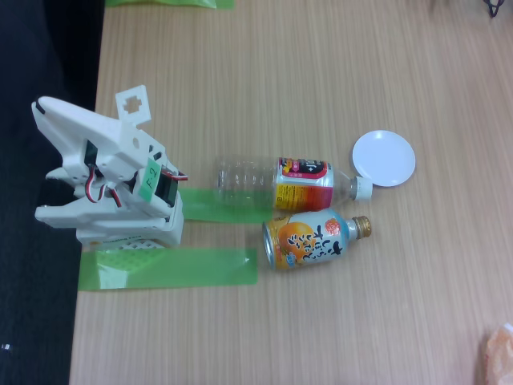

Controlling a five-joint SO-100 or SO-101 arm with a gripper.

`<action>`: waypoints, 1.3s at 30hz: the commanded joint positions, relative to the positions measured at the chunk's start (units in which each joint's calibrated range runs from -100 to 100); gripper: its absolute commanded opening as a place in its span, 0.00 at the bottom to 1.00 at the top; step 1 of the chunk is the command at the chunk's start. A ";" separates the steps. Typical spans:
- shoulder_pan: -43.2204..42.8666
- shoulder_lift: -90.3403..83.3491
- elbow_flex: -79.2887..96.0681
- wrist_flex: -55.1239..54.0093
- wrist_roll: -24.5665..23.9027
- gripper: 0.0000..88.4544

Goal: Pick up the plastic bottle and stand it up on the white place

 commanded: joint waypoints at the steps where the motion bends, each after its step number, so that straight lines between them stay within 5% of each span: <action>1: 0.24 0.17 0.18 1.99 0.45 0.01; 39: 0.24 0.25 0.18 2.60 0.45 0.01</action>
